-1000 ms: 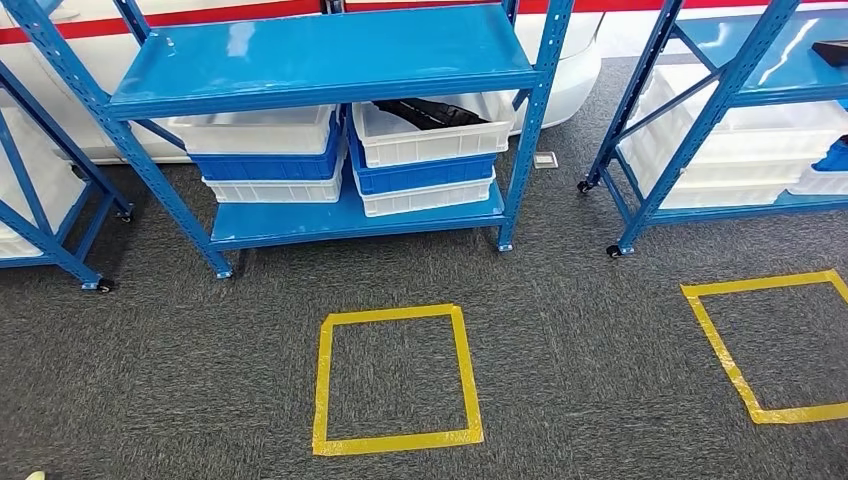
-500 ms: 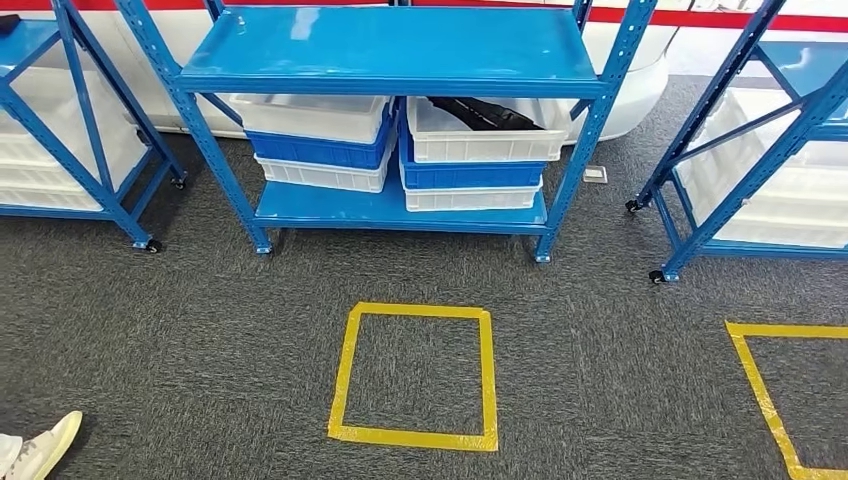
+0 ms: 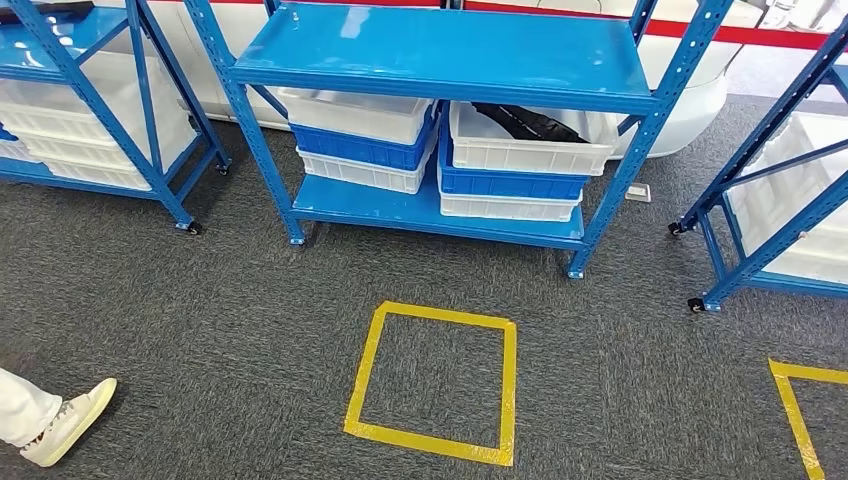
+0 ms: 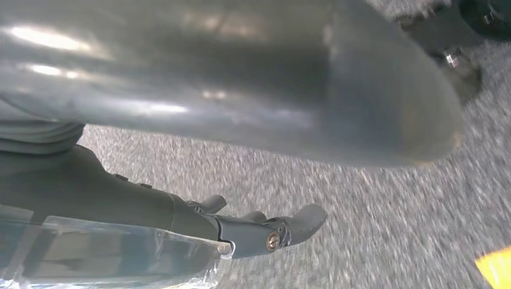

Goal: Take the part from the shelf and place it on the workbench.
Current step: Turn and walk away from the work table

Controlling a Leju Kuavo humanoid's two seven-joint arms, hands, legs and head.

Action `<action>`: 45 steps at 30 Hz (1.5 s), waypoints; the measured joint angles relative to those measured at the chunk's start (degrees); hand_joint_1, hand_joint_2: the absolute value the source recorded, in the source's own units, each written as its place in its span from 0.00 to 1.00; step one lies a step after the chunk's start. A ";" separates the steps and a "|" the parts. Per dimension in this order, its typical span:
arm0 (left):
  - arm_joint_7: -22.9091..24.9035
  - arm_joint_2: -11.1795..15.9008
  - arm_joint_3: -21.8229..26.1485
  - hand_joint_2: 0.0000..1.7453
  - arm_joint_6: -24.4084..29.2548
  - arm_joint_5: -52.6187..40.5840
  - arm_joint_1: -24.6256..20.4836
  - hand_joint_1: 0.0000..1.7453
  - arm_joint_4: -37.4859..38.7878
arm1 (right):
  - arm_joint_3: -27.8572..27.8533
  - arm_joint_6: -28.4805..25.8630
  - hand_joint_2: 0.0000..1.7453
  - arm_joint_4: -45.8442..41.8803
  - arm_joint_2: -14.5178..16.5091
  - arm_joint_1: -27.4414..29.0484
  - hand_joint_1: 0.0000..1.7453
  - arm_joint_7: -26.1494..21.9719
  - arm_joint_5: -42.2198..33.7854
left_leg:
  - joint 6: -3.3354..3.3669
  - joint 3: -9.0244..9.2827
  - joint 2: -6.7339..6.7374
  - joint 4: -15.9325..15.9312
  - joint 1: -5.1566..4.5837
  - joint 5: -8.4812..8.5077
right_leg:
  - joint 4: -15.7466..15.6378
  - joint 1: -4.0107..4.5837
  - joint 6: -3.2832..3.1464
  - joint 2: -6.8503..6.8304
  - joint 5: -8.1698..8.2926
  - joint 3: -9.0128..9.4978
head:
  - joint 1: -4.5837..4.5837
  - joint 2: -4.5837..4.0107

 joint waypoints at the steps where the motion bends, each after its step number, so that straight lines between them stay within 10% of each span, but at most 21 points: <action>1: -0.11 0.02 0.10 0.00 -0.22 -0.11 -0.01 0.00 -0.01 | -0.06 -0.04 0.00 -0.01 0.02 0.02 0.00 -0.01 0.01 | -0.31 0.07 -0.01 -0.07 0.14 -0.18 | -0.03 0.01 -0.67 -0.01 -0.02 0.19 | -0.07 0.00; 4: -0.37 0.17 0.22 0.00 -0.62 -0.45 -0.08 0.00 0.00 | -0.31 -0.14 0.00 -0.01 0.02 0.11 0.00 -0.01 0.07 | -1.14 -1.23 0.51 3.54 0.49 -2.37 | -0.18 -0.23 -1.95 -0.02 -0.05 1.10 | -0.46 0.00; 8: -0.57 0.22 0.43 0.00 -0.84 -0.81 -0.08 0.00 0.03 | -0.55 -0.18 0.00 0.00 -0.05 0.42 0.00 0.05 0.14 | -1.72 -8.59 1.20 16.32 0.71 -6.93 | -0.17 0.19 -2.74 -0.16 -0.86 1.98 | -0.85 0.00; 13: -0.70 0.48 0.50 0.00 -0.91 -1.11 -0.14 0.00 0.05 | -0.81 -0.24 0.00 0.00 0.16 0.63 0.00 0.08 0.14 | 0.63 -3.87 1.51 3.29 -0.16 1.75 | -0.45 0.76 -2.37 -0.11 -3.06 4.12 | -0.79 0.00; 18: -0.79 0.56 0.54 0.00 -0.97 -1.18 -0.25 0.00 0.10 | -1.13 -0.56 0.00 -0.01 0.20 0.60 0.00 0.09 0.14 | 2.27 -0.97 1.32 -0.15 -0.54 0.94 | 0.66 0.91 -0.81 -0.27 -3.32 5.71 | -0.71 -0.01; 24: -0.81 0.60 0.91 0.00 -1.07 -1.54 -0.38 0.00 0.20 | -1.49 -0.67 0.00 0.00 0.09 1.12 0.00 0.08 0.27 | 2.68 2.80 0.63 -0.93 -0.17 -1.62 | 15.31 0.40 0.00 -0.12 -7.85 -6.59 | -0.48 0.00; 28: -0.81 0.56 1.11 0.00 -1.09 -1.61 -0.21 0.00 0.33 | -1.52 -0.67 0.00 0.10 -0.01 1.69 0.00 0.08 0.34 | 1.56 6.06 0.33 -0.87 0.05 -4.63 | 3.55 -0.22 2.03 -0.41 0.46 -5.42 | -0.17 0.00; 32: -0.81 0.60 1.19 0.00 -1.10 -1.63 -0.41 0.00 0.38 | -1.57 -0.66 0.00 0.12 -0.03 1.65 0.00 0.06 0.40 | 0.16 7.32 0.45 0.00 0.04 -5.84 | 0.66 0.06 -0.67 -0.35 2.87 -3.46 | -0.21 0.00; 35: -0.83 0.62 1.19 0.00 -1.13 -1.65 -0.64 0.00 0.38 | -1.64 -0.67 0.00 0.07 -0.08 1.54 0.00 0.05 0.46 | -0.61 3.01 0.89 7.72 0.31 -4.92 | 0.29 -0.30 -2.15 -0.21 1.61 -1.48 | -0.42 0.00; 37: -0.84 0.60 1.18 0.00 -1.14 -1.69 -0.61 0.00 0.39 | -1.74 -0.67 0.00 0.07 -0.11 1.49 0.00 0.05 0.48 | -1.13 -2.07 1.07 13.81 0.51 -7.32 | 0.25 -0.28 -2.58 -0.15 0.35 -0.17 | -0.54 0.00; 40: -0.84 0.62 1.17 0.00 -1.15 -1.86 -0.45 0.00 0.42 | -1.85 -0.66 0.00 0.07 -0.10 1.72 0.00 0.05 0.49 | -1.45 -6.35 1.15 13.99 0.73 -10.37 | 0.23 -0.32 -2.43 0.10 -1.83 2.45 | -0.56 0.00; 45: -0.81 0.74 1.20 0.00 -1.19 -2.27 -0.33 0.00 0.48 | -1.92 -0.66 0.00 0.08 0.02 1.68 0.00 -0.03 0.50 | -0.35 -4.72 1.57 2.74 0.32 1.58 | -0.37 -0.09 -0.89 0.25 -5.35 6.49 | -0.65 0.00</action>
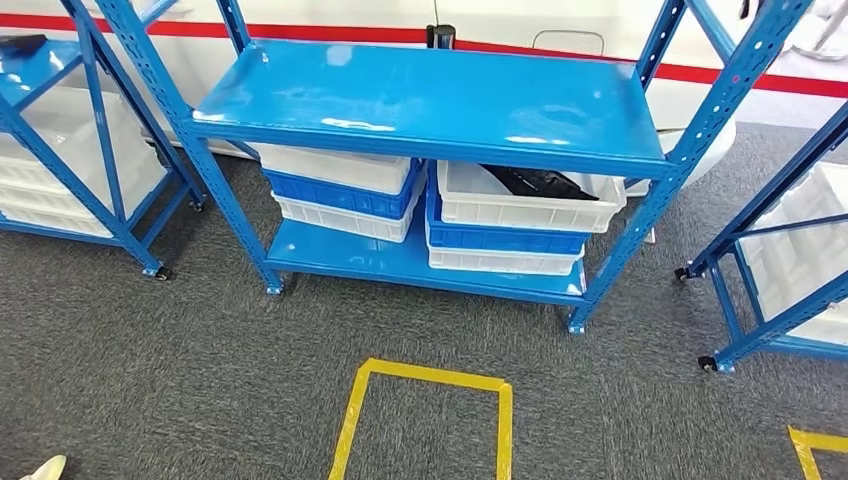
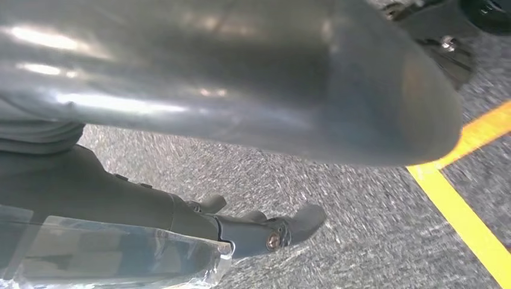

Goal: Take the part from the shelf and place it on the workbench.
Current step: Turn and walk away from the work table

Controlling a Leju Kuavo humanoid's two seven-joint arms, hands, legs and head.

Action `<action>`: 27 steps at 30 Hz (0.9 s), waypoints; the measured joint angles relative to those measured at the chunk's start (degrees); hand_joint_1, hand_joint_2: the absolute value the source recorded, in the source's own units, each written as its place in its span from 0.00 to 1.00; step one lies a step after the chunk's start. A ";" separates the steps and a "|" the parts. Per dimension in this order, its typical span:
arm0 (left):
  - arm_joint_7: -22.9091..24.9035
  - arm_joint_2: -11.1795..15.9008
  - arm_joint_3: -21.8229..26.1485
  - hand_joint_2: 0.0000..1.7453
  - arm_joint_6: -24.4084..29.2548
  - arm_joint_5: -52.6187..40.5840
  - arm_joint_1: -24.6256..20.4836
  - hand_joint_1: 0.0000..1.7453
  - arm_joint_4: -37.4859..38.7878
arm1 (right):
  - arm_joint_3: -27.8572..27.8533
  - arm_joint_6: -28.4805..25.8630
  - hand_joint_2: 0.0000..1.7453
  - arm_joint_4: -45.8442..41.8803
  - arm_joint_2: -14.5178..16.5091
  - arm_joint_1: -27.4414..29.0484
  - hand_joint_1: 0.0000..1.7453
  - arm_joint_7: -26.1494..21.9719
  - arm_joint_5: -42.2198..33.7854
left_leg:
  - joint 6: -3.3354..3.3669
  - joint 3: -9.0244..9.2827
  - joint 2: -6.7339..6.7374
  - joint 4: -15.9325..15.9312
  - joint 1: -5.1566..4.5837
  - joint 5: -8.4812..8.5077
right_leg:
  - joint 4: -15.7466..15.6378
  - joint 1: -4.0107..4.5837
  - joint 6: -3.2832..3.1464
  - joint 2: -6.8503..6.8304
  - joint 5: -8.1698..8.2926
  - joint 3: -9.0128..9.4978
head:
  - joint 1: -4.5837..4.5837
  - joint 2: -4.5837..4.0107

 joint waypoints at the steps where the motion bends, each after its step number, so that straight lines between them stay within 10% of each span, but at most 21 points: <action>1: 0.01 -0.01 0.00 0.00 -0.02 -0.03 -0.05 0.00 0.02 | -0.03 -0.01 0.00 -0.01 -0.02 -0.07 0.00 -0.01 0.01 | 0.35 0.39 -0.05 -0.23 -0.15 -0.13 | -0.16 0.17 0.62 0.02 -0.03 0.74 | -0.02 0.00; 4: 0.00 -0.01 0.00 0.00 -0.05 -0.05 -0.14 0.00 0.02 | -0.14 -0.05 0.00 -0.11 -0.10 -0.24 0.00 -0.05 0.02 | 1.52 2.84 -0.46 -1.46 -0.03 -0.80 | 3.30 0.20 1.91 -0.04 1.27 -0.31 | 0.15 0.00; 8: 0.01 0.03 0.01 0.00 -0.04 -0.19 -0.28 0.00 0.01 | -0.47 -0.08 0.00 -0.13 -0.14 -0.13 0.00 -0.07 -0.02 | 2.66 5.93 -0.78 -2.46 -0.16 -2.87 | 15.90 0.38 1.00 -0.09 -1.70 -10.43 | 0.50 -0.01; 11: 0.10 -0.01 0.02 0.00 -0.08 -0.53 -0.16 0.00 0.01 | -0.83 -0.08 0.00 -0.09 -0.15 0.42 0.00 -0.07 -0.01 | 2.64 8.59 -1.20 -2.56 -0.28 -5.15 | 13.86 0.59 1.16 -0.09 -3.64 -13.65 | 0.54 -0.01; 14: 0.17 -0.16 0.02 0.00 -0.13 -0.74 -0.14 0.00 0.03 | -1.05 -0.09 0.00 -0.08 -0.28 0.62 0.00 -0.07 -0.01 | 2.34 11.23 -1.31 -2.80 -0.29 -7.51 | 4.79 0.95 1.81 -0.34 2.79 -12.33 | 0.60 -0.01; 19: 0.27 -0.39 0.03 0.00 -0.30 -1.17 -1.18 0.00 -0.21 | -1.41 -0.25 0.00 -0.45 -0.79 -0.20 0.00 -0.18 -0.02 | 0.48 14.72 -1.10 -2.32 -0.20 -8.29 | 0.81 1.19 -0.90 -0.42 4.60 -8.37 | 1.11 -0.01; 22: 0.30 -0.56 0.08 0.00 -0.50 -1.30 -1.61 0.00 -0.27 | -1.72 -0.27 0.00 -0.51 -1.02 -0.13 0.00 -0.19 0.00 | -0.54 11.63 -0.56 5.12 0.05 -9.22 | -0.04 0.35 -1.91 -0.58 6.06 -5.99 | 0.31 -0.01; 24: 0.37 -0.45 0.17 0.00 -0.56 -1.32 -1.28 0.00 -0.27 | -1.83 -0.26 0.00 -0.49 -0.83 0.20 0.00 -0.20 0.01 | -1.12 7.67 -0.39 9.39 0.48 -13.02 | 0.03 0.09 -2.02 -0.61 5.22 -4.82 | 0.09 -0.01; 27: 0.47 -0.23 0.27 0.00 -0.60 -1.32 -0.54 0.00 -0.27 | -1.87 -0.23 0.00 -0.45 -0.50 0.61 0.00 -0.21 0.02 | -1.55 5.29 -0.24 5.96 0.76 -13.64 | 0.09 -0.58 -1.23 -0.30 3.46 -2.84 | -0.15 0.00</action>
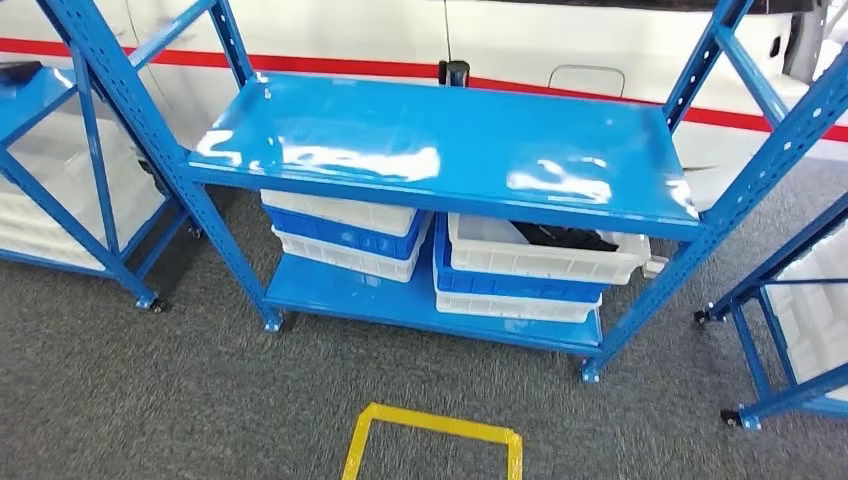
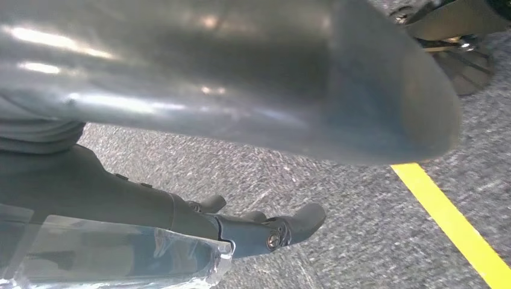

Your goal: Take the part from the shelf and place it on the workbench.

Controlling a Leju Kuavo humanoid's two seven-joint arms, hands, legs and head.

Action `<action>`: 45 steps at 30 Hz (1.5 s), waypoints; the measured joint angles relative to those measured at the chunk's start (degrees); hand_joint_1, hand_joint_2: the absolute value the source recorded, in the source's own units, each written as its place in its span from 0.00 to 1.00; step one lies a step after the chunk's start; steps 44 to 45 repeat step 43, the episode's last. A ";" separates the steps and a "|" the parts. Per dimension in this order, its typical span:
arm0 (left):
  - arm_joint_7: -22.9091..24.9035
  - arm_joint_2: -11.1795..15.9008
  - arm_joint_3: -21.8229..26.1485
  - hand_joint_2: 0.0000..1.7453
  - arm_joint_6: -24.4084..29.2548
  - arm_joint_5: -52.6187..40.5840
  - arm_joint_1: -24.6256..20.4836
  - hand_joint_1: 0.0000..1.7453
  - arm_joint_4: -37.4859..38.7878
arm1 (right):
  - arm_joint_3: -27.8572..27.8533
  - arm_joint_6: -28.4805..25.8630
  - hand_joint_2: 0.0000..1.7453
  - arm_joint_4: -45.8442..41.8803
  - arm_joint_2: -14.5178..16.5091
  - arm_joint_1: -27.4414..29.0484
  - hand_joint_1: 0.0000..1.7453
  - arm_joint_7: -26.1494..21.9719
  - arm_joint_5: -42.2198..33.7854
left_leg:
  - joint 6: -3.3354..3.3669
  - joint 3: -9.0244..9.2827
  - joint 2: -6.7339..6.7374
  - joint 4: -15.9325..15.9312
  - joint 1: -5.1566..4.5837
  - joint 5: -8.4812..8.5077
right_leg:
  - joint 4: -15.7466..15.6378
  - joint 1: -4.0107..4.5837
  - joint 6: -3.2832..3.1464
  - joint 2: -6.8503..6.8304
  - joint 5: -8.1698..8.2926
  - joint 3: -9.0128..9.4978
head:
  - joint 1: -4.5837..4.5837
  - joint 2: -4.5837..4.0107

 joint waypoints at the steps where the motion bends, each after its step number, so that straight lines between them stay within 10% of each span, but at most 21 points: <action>1: 0.01 0.05 0.02 0.00 -0.02 -0.01 0.15 0.00 0.01 | -0.02 0.00 0.00 0.01 0.05 0.06 0.00 0.01 0.00 | -0.25 0.30 0.26 -2.61 0.08 3.00 | -0.03 -0.23 0.40 0.04 -0.64 0.75 | -0.05 0.00; 4: 0.03 -0.05 0.07 0.00 -0.07 -0.02 0.32 0.00 0.20 | -0.12 0.00 0.00 0.01 -0.14 -0.05 0.00 0.02 0.00 | -0.17 0.88 1.32 -5.97 -0.21 9.32 | -0.31 -0.05 1.68 -0.12 -1.97 2.45 | -0.41 -0.01; 8: 0.08 -0.08 0.09 0.00 -0.10 -0.04 0.10 0.00 0.17 | -0.33 -0.02 0.00 -0.03 -0.25 -0.46 0.00 0.01 0.05 | 2.16 1.88 0.97 -6.98 -0.31 8.52 | 1.56 0.16 3.53 -0.32 -1.27 2.33 | -0.01 0.00; 13: 0.07 -0.08 0.13 0.00 -0.12 -0.07 0.19 0.00 0.15 | -0.43 -0.01 0.00 -0.02 -0.10 -0.36 0.00 -0.01 0.10 | 3.55 5.63 0.47 -9.88 -0.58 7.65 | 16.82 0.54 2.93 -0.15 -2.59 -9.77 | 0.69 0.00; 16: 0.77 -0.10 0.18 0.00 0.59 -0.08 0.28 0.00 0.15 | -0.44 0.12 0.00 0.03 -0.05 -0.02 0.00 0.07 0.40 | 3.80 9.53 -0.05 -12.21 -1.20 6.71 | 16.82 1.25 1.74 -0.13 -5.28 -14.68 | 0.80 0.00; 20: 3.22 -0.46 0.62 1.00 3.20 -0.28 0.43 0.00 0.26 | -0.45 0.32 0.00 0.16 -0.17 0.06 0.00 0.33 0.78 | 3.90 14.58 -0.51 -14.22 -2.18 3.32 | 2.65 3.04 1.51 -0.09 5.92 -15.13 | 0.99 0.00; 25: 3.73 -0.66 1.19 1.00 3.99 -0.66 0.01 0.00 0.01 | -0.53 0.31 0.00 0.15 -0.19 -0.56 0.00 0.62 1.12 | 3.76 16.76 -0.27 -10.18 -2.89 1.81 | 0.30 2.77 -0.79 0.24 9.37 -12.02 | 0.47 -0.01; 29: 3.79 -0.71 1.39 1.00 4.05 -0.74 -0.07 0.00 -0.04 | -0.55 0.31 0.00 0.15 -0.12 -1.26 0.00 0.68 1.16 | 2.04 7.44 -0.04 2.98 -2.05 -4.15 | 0.31 2.57 -2.71 0.15 8.88 -10.03 | 0.11 0.00; 31: 3.82 -0.69 1.41 1.00 4.04 -0.93 0.06 0.00 -0.04 | -0.56 0.31 0.00 0.15 -0.04 -1.27 0.00 0.78 1.16 | 1.69 4.07 -0.04 2.77 -1.61 -5.25 | 0.32 2.56 -2.68 0.47 7.75 -8.84 | 0.02 0.00; 35: 3.85 -0.51 1.43 1.00 3.96 -1.54 0.17 0.00 -0.03 | -0.72 0.31 0.00 0.20 0.08 -1.20 0.00 0.92 1.10 | 2.65 2.46 -0.17 -7.18 -1.77 6.11 | 0.40 2.75 -1.99 0.95 6.05 -6.94 | 0.01 0.00; 39: 4.14 -0.45 1.45 1.00 4.20 -1.81 0.13 0.00 -0.02 | -1.01 0.27 0.00 0.26 0.05 -0.99 0.00 1.02 1.03 | 2.78 2.49 -0.35 -8.93 -1.97 8.94 | 0.72 3.08 -1.75 1.15 5.12 -6.56 | 0.02 0.00; 43: 4.21 -0.46 1.45 0.00 4.36 -1.81 0.06 0.00 -0.02 | -1.11 0.23 0.00 0.27 -0.06 -0.94 0.00 1.02 1.03 | 2.54 2.62 -0.35 -8.97 -2.05 8.94 | 0.56 3.08 -1.90 1.12 5.02 -6.34 | 0.01 0.00; 45: 4.21 -0.46 1.45 0.00 4.36 -1.81 0.06 0.00 -0.02 | -1.11 0.23 0.00 0.27 -0.06 -0.94 0.00 1.02 1.03 | 2.54 2.62 -0.35 -8.97 -2.05 8.94 | 0.56 3.08 -1.90 1.12 5.02 -6.34 | 0.01 0.00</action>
